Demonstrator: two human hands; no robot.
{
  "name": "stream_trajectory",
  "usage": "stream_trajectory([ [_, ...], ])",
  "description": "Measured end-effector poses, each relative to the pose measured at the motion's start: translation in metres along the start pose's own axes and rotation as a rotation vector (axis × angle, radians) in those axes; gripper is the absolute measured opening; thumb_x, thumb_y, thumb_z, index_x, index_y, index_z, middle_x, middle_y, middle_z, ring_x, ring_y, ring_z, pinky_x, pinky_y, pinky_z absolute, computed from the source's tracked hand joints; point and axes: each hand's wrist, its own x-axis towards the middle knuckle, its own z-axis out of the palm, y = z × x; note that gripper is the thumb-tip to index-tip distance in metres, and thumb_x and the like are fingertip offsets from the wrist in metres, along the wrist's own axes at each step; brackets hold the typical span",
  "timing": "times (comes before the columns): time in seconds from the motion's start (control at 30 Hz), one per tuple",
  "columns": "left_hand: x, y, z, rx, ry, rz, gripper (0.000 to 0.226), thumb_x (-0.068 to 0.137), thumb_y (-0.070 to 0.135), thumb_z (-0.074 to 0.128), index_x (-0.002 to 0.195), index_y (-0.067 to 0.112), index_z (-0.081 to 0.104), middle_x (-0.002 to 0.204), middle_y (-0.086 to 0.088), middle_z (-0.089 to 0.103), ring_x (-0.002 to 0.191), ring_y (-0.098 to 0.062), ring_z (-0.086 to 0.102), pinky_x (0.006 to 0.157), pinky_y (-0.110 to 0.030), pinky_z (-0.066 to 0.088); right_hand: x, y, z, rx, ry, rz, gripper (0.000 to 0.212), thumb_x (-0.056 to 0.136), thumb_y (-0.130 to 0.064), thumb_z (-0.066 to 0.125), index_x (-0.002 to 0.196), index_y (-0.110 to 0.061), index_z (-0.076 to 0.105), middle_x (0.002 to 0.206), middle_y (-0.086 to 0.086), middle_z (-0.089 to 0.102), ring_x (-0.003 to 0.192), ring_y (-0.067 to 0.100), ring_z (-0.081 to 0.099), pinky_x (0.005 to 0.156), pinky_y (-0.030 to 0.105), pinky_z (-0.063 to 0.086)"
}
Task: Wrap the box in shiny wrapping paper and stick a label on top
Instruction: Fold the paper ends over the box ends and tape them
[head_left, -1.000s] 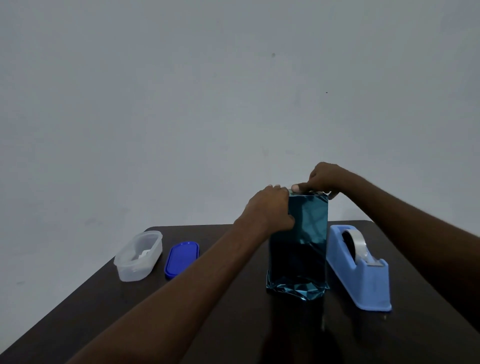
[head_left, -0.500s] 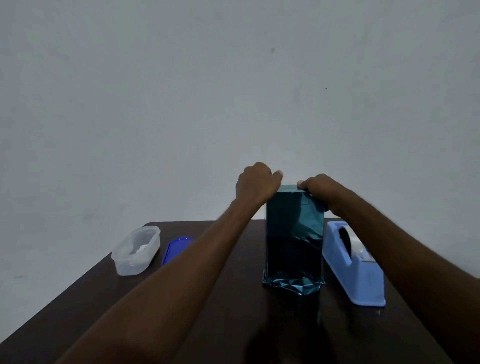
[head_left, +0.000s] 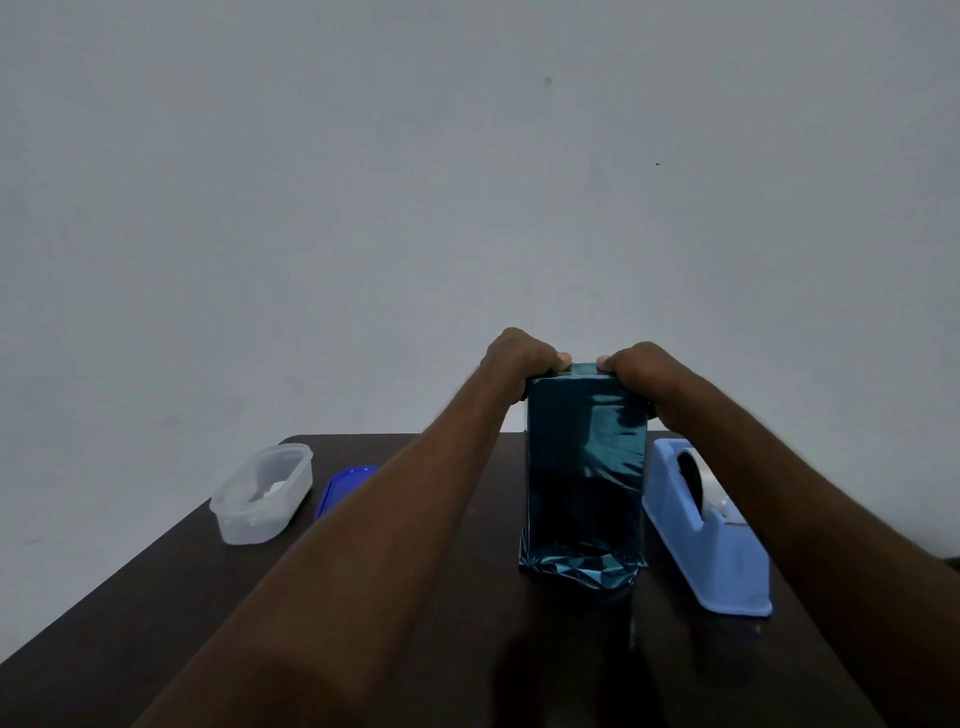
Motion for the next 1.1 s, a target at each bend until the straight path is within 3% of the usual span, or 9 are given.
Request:
stream_trajectory([
  [0.17, -0.014, -0.003, -0.008, -0.026, -0.011, 0.065, 0.028, 0.084, 0.005, 0.060, 0.109, -0.004, 0.068, 0.102, -0.017, 0.070, 0.072, -0.025, 0.059, 0.061, -0.030, 0.051, 0.008, 0.005, 0.001, -0.074, 0.015, -0.039, 0.009, 0.095, -0.007, 0.043, 0.089, -0.007, 0.050, 0.094, 0.013, 0.048, 0.064, 0.018, 0.044, 0.068, 0.032, 0.040],
  [0.23, -0.021, -0.004, -0.010, -0.130, 0.017, 0.122, 0.025, 0.092, 0.013, 0.054, 0.109, -0.002, 0.064, 0.110, -0.017, 0.068, 0.080, -0.023, 0.059, 0.062, -0.029, 0.051, 0.013, 0.009, 0.003, -0.047, 0.056, -0.021, 0.011, 0.093, -0.006, 0.040, 0.086, -0.007, 0.047, 0.089, 0.015, 0.045, 0.067, 0.022, 0.042, 0.061, 0.030, 0.036],
  [0.3, -0.035, -0.009, -0.009, -0.120, 0.006, 0.202, 0.032, 0.098, 0.032, 0.043, 0.109, 0.005, 0.059, 0.120, -0.015, 0.063, 0.096, -0.024, 0.060, 0.078, -0.034, 0.053, 0.013, 0.012, 0.006, -0.029, 0.165, -0.046, 0.018, 0.098, -0.020, 0.038, 0.090, -0.008, 0.050, 0.092, 0.015, 0.049, 0.074, 0.024, 0.044, 0.064, 0.030, 0.033],
  [0.4, -0.052, -0.034, 0.000, 0.082, -0.006, 0.367, 0.062, 0.098, 0.059, 0.028, 0.138, 0.014, 0.045, 0.145, -0.008, 0.046, 0.130, -0.026, 0.046, 0.109, -0.042, 0.038, -0.011, 0.025, 0.020, -0.086, 0.439, -0.226, 0.047, 0.104, -0.043, 0.025, 0.098, -0.009, 0.057, 0.096, 0.007, 0.057, 0.087, 0.025, 0.049, 0.078, 0.033, 0.034],
  [0.5, -0.066, -0.056, 0.003, -0.006, 0.023, 0.418, 0.076, 0.093, 0.071, 0.029, 0.152, 0.023, 0.026, 0.152, -0.003, 0.038, 0.134, -0.022, 0.042, 0.110, -0.037, 0.036, -0.045, 0.046, 0.039, -0.008, 0.603, -0.384, 0.050, 0.103, -0.051, 0.028, 0.097, -0.008, 0.054, 0.079, 0.003, 0.055, 0.075, 0.025, 0.048, 0.069, 0.034, 0.032],
  [0.63, -0.075, -0.078, 0.006, -0.097, -0.020, 0.467, 0.057, 0.096, 0.051, 0.048, 0.144, 0.025, 0.033, 0.125, 0.006, 0.056, 0.106, -0.010, 0.054, 0.084, -0.018, 0.045, -0.058, 0.085, 0.056, -0.038, 0.476, -0.384, 0.047, 0.098, -0.057, 0.035, 0.103, -0.012, 0.047, 0.078, 0.003, 0.058, 0.075, 0.026, 0.055, 0.065, 0.033, 0.036],
  [0.77, -0.069, -0.118, 0.016, -0.108, -0.160, 0.371, 0.059, 0.094, 0.039, 0.060, 0.144, 0.020, 0.033, 0.132, 0.000, 0.057, 0.109, -0.011, 0.057, 0.082, -0.015, 0.046, -0.060, 0.111, 0.060, -0.035, 0.357, -0.308, 0.046, 0.097, -0.057, 0.041, 0.099, -0.012, 0.050, 0.091, 0.007, 0.061, 0.086, 0.026, 0.058, 0.069, 0.033, 0.038],
  [0.9, -0.059, -0.144, 0.020, 0.076, -0.238, 0.293, 0.072, 0.084, 0.034, 0.074, 0.144, 0.018, 0.037, 0.132, -0.005, 0.059, 0.114, -0.019, 0.058, 0.096, -0.030, 0.048, -0.061, 0.103, 0.052, -0.109, 0.253, -0.143, 0.058, 0.097, -0.060, 0.038, 0.106, -0.005, 0.054, 0.094, 0.007, 0.055, 0.087, 0.025, 0.052, 0.073, 0.032, 0.035],
  [1.1, -0.055, -0.108, -0.013, 0.198, -0.008, 0.280, 0.058, 0.077, 0.065, 0.066, 0.099, 0.012, 0.072, 0.094, -0.006, 0.073, 0.084, -0.020, 0.068, 0.078, -0.036, 0.055, -0.049, 0.085, 0.043, -0.073, 0.217, -0.150, 0.048, 0.093, -0.044, 0.059, 0.117, -0.004, 0.047, 0.113, 0.016, 0.063, 0.104, 0.033, 0.060, 0.085, 0.042, 0.050],
])
